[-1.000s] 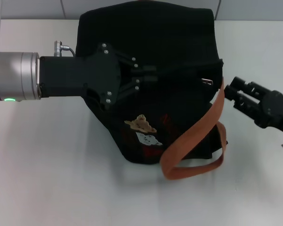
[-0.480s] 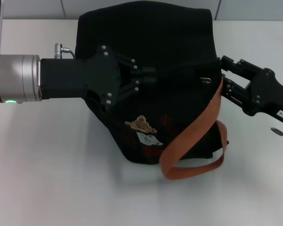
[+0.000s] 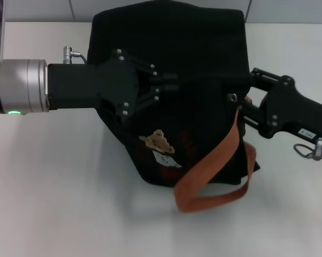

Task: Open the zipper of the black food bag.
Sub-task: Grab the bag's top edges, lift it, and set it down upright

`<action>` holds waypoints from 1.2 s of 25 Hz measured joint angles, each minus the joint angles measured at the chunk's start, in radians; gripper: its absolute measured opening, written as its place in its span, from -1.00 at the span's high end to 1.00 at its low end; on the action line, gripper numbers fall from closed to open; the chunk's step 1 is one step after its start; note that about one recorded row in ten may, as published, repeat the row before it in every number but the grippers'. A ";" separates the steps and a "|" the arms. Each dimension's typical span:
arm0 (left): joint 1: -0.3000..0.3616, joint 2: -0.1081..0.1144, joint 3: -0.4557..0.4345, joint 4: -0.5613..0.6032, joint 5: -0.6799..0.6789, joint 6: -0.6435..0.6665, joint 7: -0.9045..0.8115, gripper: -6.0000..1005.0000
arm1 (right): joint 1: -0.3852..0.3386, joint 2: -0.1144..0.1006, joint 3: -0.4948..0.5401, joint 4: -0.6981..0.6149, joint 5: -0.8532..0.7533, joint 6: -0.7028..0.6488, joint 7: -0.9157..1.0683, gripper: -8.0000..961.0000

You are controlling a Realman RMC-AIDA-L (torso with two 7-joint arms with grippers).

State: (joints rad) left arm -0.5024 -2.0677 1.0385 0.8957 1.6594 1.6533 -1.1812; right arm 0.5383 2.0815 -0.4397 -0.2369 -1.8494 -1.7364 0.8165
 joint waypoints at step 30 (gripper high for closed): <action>-0.019 0.000 -0.002 -0.063 -0.012 -0.066 0.034 0.80 | 0.020 0.006 0.036 0.110 0.013 0.098 -0.157 0.33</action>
State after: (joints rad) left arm -0.5213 -2.0677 1.0369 0.8326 1.6473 1.5876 -1.1470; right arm 0.5585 2.0877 -0.4036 -0.1270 -1.8368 -1.6388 0.6600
